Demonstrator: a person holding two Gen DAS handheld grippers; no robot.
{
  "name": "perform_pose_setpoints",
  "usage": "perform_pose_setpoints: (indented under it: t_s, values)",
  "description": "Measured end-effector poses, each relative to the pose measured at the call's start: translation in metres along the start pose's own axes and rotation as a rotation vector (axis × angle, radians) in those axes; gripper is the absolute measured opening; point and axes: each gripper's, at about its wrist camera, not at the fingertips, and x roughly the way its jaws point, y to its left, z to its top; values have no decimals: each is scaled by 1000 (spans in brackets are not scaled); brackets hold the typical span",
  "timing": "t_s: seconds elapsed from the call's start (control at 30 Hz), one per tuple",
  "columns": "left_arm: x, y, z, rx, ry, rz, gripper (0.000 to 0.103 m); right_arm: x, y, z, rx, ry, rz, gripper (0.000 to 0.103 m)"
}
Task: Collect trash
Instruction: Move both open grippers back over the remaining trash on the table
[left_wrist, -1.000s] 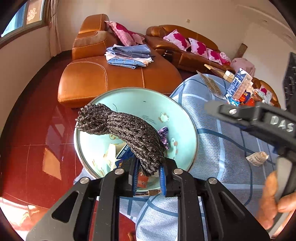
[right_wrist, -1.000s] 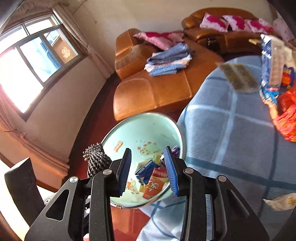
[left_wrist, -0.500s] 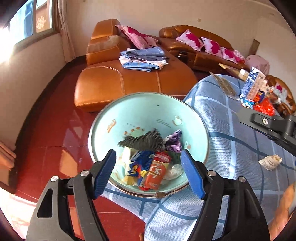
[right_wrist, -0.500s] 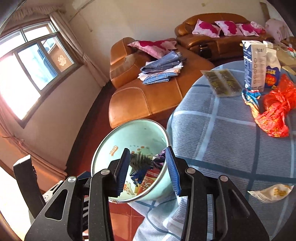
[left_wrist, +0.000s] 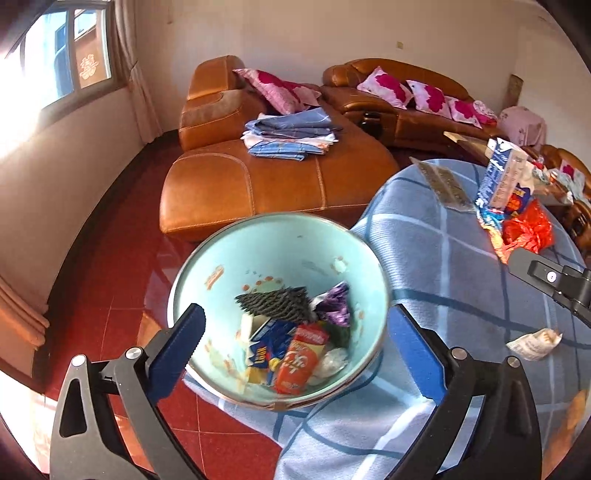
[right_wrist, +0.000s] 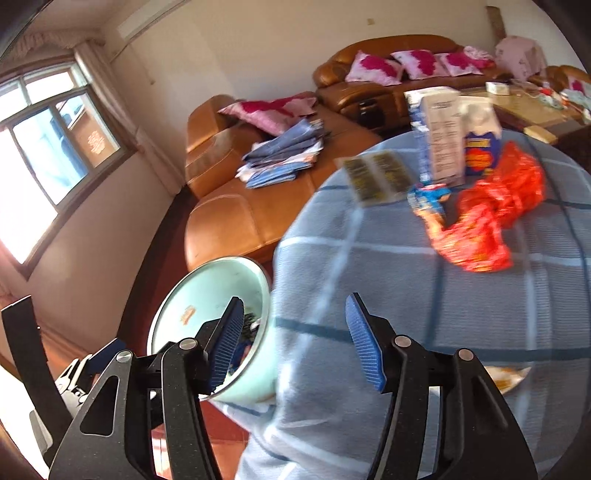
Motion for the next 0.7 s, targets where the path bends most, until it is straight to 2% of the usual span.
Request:
perform_pose_setpoints:
  t_s: [0.3, 0.7]
  values:
    - [8, -55, 16, 57, -2, -64, 97, -27, -72, 17, 81, -49, -119, 57]
    - [24, -110, 28, 120, 13, -127, 97, -45, -144, 21, 170, -73, -210, 57]
